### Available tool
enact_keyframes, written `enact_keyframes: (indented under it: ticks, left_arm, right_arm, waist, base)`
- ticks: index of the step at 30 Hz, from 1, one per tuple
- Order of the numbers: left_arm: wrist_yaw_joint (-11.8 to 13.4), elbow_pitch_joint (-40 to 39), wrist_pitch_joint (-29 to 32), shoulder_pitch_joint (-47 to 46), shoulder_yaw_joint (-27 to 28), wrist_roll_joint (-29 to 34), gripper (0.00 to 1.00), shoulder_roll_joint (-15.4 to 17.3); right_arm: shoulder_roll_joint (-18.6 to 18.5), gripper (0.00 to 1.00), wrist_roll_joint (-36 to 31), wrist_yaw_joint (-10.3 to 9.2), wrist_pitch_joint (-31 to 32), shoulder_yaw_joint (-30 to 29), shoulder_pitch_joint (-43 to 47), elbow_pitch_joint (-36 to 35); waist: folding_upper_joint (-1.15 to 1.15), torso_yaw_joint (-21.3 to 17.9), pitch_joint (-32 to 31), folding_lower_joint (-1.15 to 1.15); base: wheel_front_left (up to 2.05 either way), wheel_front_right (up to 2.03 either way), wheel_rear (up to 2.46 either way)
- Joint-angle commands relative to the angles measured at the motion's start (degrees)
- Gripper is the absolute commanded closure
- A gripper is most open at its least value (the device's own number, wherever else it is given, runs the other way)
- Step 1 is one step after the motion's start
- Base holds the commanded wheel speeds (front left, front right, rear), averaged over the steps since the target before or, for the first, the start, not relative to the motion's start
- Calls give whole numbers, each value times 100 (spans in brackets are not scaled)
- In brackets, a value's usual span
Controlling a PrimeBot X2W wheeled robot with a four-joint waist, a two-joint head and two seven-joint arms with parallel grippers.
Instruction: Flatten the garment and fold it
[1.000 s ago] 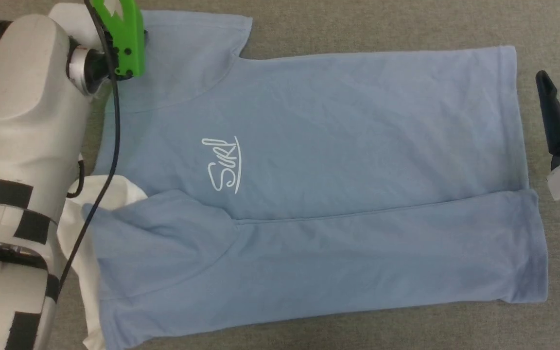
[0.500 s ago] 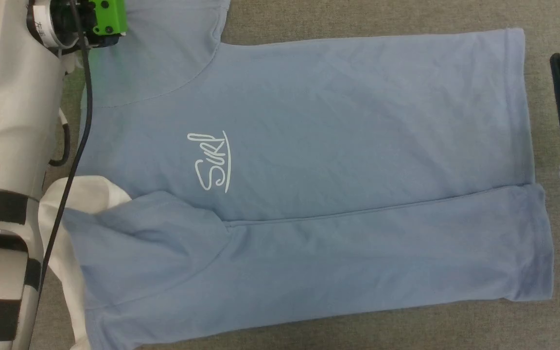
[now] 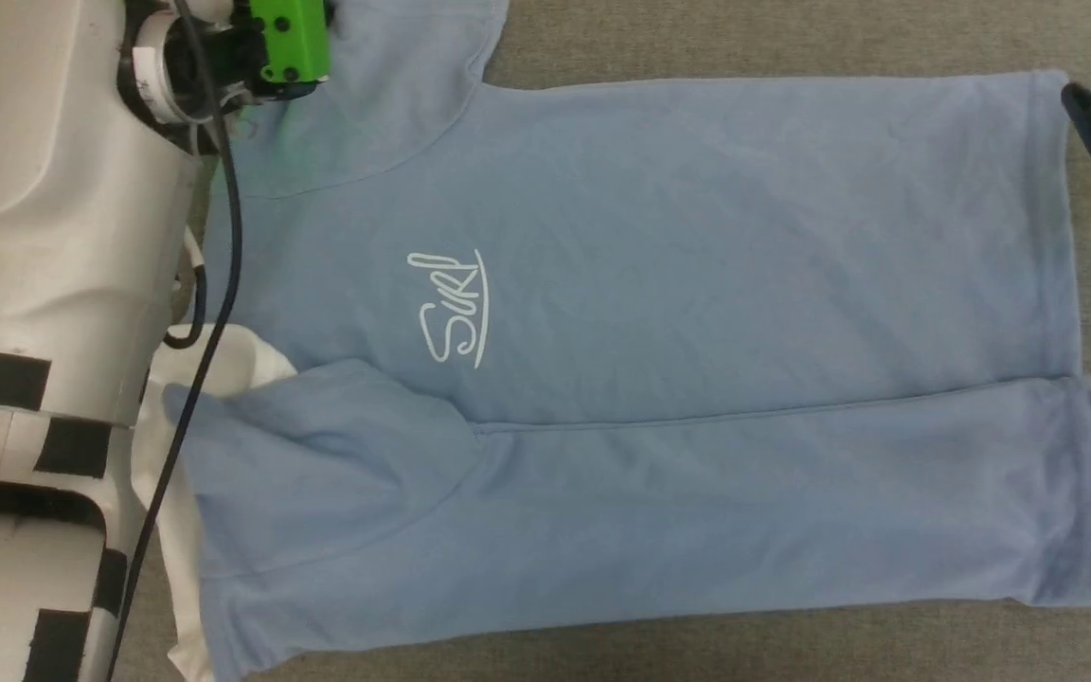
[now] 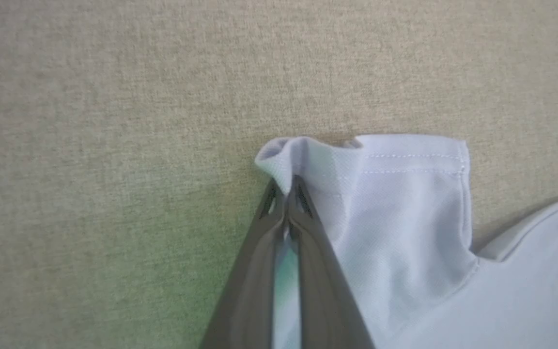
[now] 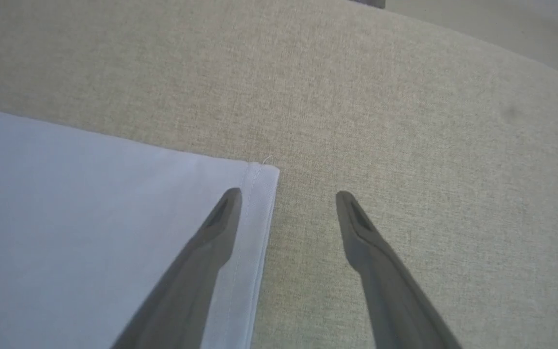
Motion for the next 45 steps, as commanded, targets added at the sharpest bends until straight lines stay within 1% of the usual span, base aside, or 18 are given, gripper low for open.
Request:
enact_keyframes:
  ticks: [1,3,5,11,16,17,18,19,20,23,28,35,42,45]
  left_arm:
    - [-30,-118,-16,85,-20,-56,100,16]
    - [-18,-270,1,109,-28,-66,100,23]
    - [-11,-410,22,133,-39,-72,100,34]
    - [16,-757,34,200,-28,-118,100,67]
    - [16,-924,8,262,-21,-157,100,79]
    - [17,-951,2,279,-19,-166,100,84]
    - [17,-969,-2,291,-17,-173,100,88]
    - [18,-993,-13,303,-13,-179,100,94]
    - [19,-1006,-19,313,-10,-185,100,99]
    - [13,-1038,-52,354,7,-213,100,117]
    - [-81,-1108,-268,429,61,-258,100,150]
    - [-320,-1179,-668,633,163,-354,100,238]
    - [-642,-1511,-1085,1062,250,-498,100,492]
    - [-713,-1680,-1270,1312,305,-585,100,600]
  right_arm:
    - [-10,0,-96,-8,365,79,-186,45]
    - [-59,0,-208,-8,855,221,-330,93]
    - [-90,0,-273,-8,1208,348,-448,125]
    - [-240,0,-429,-8,1796,729,-660,235]
    - [-320,0,-344,-8,2176,842,-591,310]
    - [-321,6,-313,-8,2260,816,-559,322]
    - [-321,57,-285,-8,2326,796,-533,324]
    - [-320,87,-263,-8,2373,764,-510,306]
    - [-322,100,-247,-8,2386,741,-496,285]
    - [-324,100,-208,-8,2314,625,-472,203]
    - [-239,100,-164,-8,1885,437,-468,139]
    - [-108,100,-3,-8,1147,246,-323,183]
    - [-96,100,228,-8,545,282,98,249]
    - [-103,100,319,-8,308,245,305,252]
  waist:
    - [0,127,78,0]
    - [0,200,129,0]
    - [0,276,192,0]
    - [0,450,373,0]
    - [0,531,431,0]
    - [0,539,433,0]
    - [0,544,434,0]
    - [0,547,436,0]
    - [0,548,435,0]
    - [0,538,413,0]
    - [0,496,230,0]
    - [0,441,-384,0]
    - [0,399,-1037,0]
    - [0,400,-1266,0]
  base:
    - [0,0,0]
    - [0,0,0]
    - [0,0,0]
    - [0,0,0]
    - [0,0,0]
    - [0,0,0]
    - [0,0,0]
    - [0,0,0]
    - [0,0,0]
    - [0,0,0]
    - [0,0,0]
    - [0,0,0]
    - [0,0,0]
    - [0,0,0]
